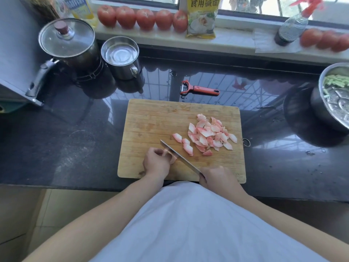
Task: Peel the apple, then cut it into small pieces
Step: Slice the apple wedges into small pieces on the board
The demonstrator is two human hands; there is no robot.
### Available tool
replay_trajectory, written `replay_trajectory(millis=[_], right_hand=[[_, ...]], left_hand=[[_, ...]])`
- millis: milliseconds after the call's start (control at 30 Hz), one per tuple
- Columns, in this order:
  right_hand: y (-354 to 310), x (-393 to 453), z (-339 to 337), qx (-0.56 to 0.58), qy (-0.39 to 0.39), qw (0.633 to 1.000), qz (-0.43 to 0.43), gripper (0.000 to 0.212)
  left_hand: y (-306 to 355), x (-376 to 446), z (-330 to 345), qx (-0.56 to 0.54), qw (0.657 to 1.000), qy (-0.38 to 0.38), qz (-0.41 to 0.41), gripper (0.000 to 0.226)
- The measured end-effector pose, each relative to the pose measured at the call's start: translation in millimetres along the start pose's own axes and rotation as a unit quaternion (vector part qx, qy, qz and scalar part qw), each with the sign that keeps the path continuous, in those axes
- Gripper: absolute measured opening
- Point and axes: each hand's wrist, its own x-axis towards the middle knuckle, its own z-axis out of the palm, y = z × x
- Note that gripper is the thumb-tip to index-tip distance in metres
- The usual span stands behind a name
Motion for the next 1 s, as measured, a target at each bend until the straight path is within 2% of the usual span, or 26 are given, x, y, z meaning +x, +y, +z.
replay_trajectory(millis=[167, 300, 433, 800, 933, 1000], right_hand=[[2, -1, 1, -0.002, 0.009, 1.000, -0.015, 0.020], [8, -5, 4, 0.006, 0.061, 0.998, -0.027, 0.020], [8, -3, 3, -0.013, 0.040, 0.999, -0.019, 0.019], [-13, 12, -7, -0.051, -0.043, 0.998, 0.009, 0.018], [-27, 31, 2, -0.019, -0.028, 0.999, 0.001, 0.014], [-21, 26, 3, -0.007, -0.011, 1.000, 0.018, 0.016]], left_hand=[[1, 0, 0, 0.001, 1.000, -0.001, -0.009, 0.019], [3, -2, -2, -0.002, 1.000, -0.009, -0.017, 0.019], [4, -1, -2, -0.020, 0.999, -0.017, -0.025, 0.027], [2, 1, -3, -0.022, 1.000, -0.010, -0.005, 0.024], [1, 1, -4, -0.016, 1.000, -0.012, 0.007, 0.025], [0, 0, -4, -0.013, 1.000, -0.011, 0.009, 0.018]])
